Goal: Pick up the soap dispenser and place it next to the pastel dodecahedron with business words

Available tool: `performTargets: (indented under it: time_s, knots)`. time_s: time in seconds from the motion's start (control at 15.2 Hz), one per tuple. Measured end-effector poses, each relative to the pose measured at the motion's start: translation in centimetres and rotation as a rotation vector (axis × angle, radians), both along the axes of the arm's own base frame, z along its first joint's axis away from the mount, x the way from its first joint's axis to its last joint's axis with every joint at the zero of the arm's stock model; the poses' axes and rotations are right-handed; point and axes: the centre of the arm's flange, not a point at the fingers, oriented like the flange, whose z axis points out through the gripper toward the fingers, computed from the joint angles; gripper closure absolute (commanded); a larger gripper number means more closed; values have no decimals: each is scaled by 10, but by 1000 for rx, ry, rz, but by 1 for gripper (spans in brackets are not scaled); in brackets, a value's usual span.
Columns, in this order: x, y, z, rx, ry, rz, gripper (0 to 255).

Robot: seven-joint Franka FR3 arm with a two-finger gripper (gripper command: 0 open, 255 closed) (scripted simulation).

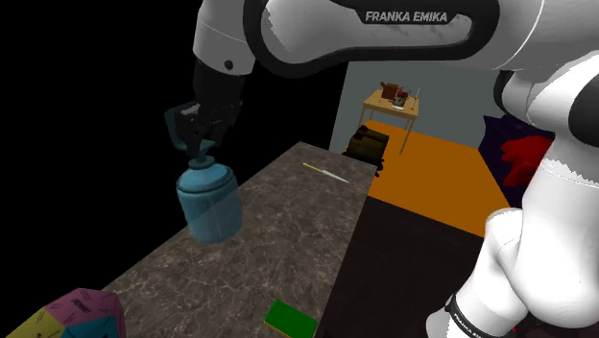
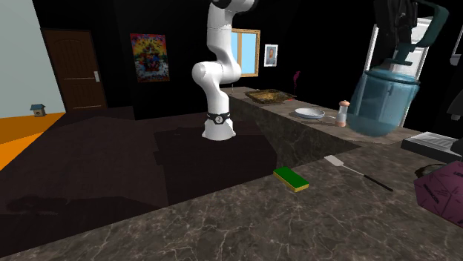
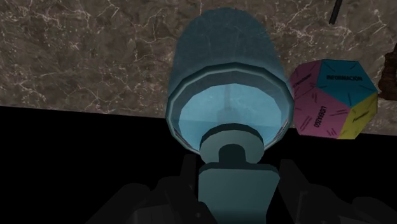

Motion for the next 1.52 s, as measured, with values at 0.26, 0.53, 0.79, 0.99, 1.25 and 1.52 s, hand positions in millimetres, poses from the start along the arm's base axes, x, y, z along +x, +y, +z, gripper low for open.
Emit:
performTargets:
  time_s: [0.26, 0.53, 0.79, 0.99, 1.25, 1.52]
  knots:
    - [15, 49, -9, 0, 1, 0, 255]
    - [28, 98, -20, 1, 0, 1, 255]
    - [33, 121, -37, 0, 1, -1, 255]
    - [33, 122, -52, 0, 1, -1, 255]
    - [34, 123, -73, 0, 0, -1, 255]
    - [34, 123, -93, 0, 0, -1, 255]
